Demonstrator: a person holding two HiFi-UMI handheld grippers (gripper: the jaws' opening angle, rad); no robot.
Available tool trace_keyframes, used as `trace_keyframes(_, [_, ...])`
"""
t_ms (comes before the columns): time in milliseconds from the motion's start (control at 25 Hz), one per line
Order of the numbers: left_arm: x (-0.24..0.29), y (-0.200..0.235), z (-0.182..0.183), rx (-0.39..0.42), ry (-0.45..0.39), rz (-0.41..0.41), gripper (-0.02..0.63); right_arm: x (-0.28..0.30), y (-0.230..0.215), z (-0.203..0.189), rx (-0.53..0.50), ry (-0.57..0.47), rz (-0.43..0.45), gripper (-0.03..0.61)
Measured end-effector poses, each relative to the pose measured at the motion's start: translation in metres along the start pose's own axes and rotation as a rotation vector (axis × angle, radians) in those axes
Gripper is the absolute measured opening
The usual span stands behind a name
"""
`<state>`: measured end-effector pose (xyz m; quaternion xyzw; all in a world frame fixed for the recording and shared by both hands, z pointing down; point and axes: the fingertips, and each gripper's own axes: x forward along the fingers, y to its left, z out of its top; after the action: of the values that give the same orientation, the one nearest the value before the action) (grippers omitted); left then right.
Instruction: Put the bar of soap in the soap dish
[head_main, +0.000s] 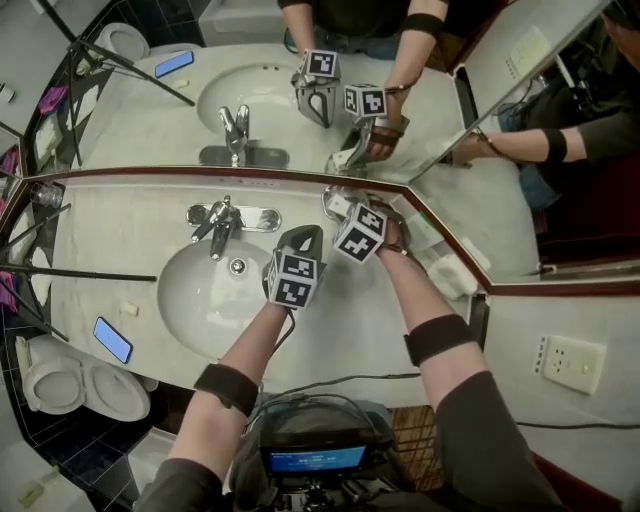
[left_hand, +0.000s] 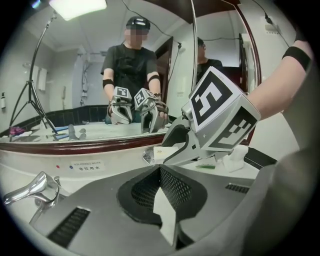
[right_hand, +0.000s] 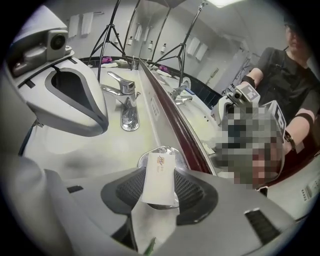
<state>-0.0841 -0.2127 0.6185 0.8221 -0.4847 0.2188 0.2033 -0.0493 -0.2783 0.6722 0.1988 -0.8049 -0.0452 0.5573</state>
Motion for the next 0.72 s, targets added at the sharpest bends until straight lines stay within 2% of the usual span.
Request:
trace_keyframes(200, [-0.002,0.000,-0.002,-0.018,-0.014,0.006,0.002,0.000,0.000,-0.002,-0.009,0.010,-0.014,0.235])
trace_keyframes(600, [-0.022,-0.002,0.012,0.014,-0.034,0.010,0.002,-0.031,0.002,0.006,0.044,-0.054,-0.034,0.232])
trace_keyframes(640, [-0.026,-0.004,0.015,0.022,-0.036,0.004,0.002,-0.038,0.002,0.007,0.057,-0.072,-0.042,0.230])
trace_keyframes(720, [-0.034,-0.008,0.021,0.037,-0.039,-0.004,0.002,-0.054,0.001,0.009,0.087,-0.110,-0.064,0.183])
